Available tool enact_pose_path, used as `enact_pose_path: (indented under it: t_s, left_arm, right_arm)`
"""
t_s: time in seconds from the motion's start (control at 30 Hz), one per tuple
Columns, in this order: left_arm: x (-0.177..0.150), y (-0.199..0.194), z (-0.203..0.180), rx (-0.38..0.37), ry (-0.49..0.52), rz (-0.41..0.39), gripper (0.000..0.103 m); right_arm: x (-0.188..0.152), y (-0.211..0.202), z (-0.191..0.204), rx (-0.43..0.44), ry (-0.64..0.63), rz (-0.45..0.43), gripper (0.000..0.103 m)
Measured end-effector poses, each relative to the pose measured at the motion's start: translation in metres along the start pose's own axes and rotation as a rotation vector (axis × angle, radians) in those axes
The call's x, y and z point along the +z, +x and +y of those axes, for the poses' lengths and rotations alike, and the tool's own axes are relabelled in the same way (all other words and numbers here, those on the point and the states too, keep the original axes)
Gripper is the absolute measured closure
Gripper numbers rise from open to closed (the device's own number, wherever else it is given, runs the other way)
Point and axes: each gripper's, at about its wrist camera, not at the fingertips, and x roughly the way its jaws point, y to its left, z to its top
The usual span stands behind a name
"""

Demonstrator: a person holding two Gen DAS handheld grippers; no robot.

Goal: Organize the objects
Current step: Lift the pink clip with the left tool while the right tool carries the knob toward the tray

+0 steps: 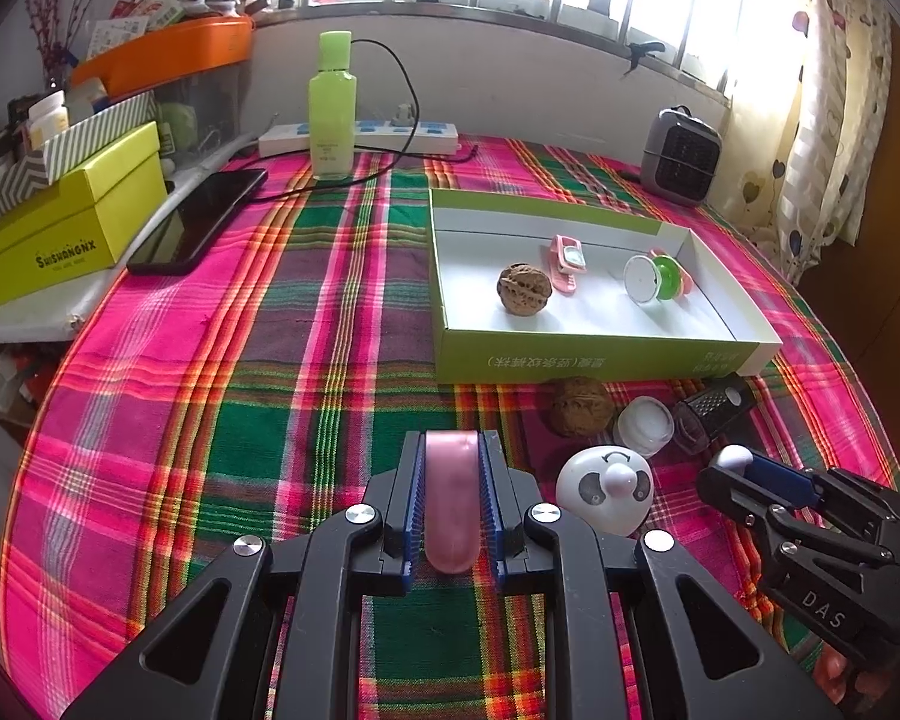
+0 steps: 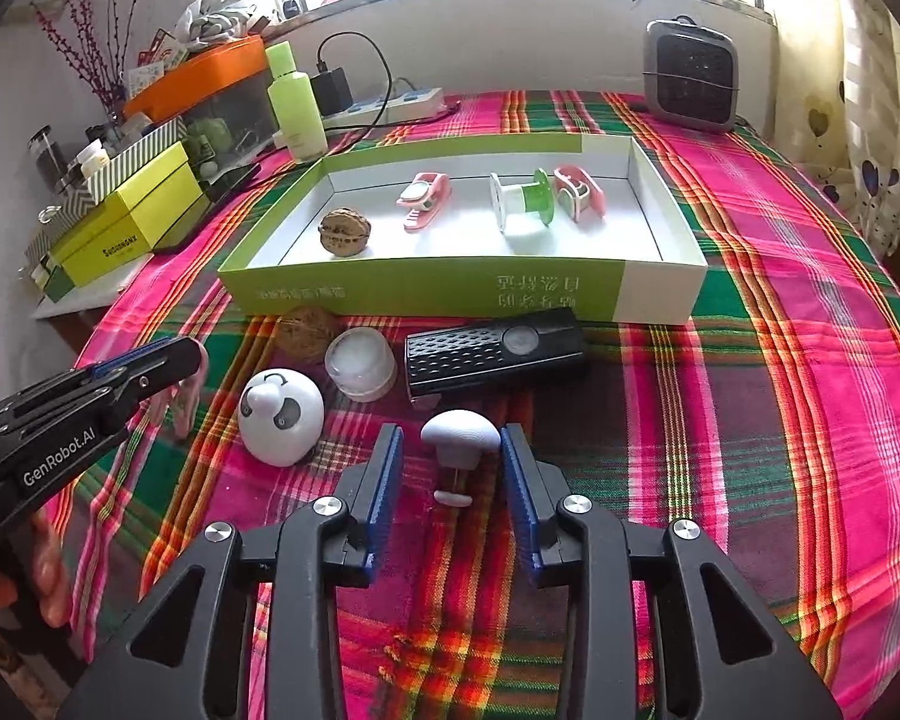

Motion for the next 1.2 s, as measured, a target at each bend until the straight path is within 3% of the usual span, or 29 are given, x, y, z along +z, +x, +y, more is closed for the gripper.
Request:
enact_pose_path:
  t_s: [0.13, 0.8, 1.2]
  left_arm:
    - [0.001, -0.001, -0.001, -0.003, 0.005, -0.002, 0.087]
    - [-0.008, 0.008, 0.009, -0.033, -0.015, 0.044, 0.086]
    - [-0.012, 0.011, 0.005, 0.002, 0.004, 0.058, 0.086]
  right_arm:
    - [0.000, -0.001, 0.000, -0.017, -0.002, -0.002, 0.076]
    - [0.000, -0.014, 0.001, 0.010, -0.006, -0.035, 0.076]
    - [-0.001, -0.014, 0.001, 0.020, -0.004, -0.036, 0.076]
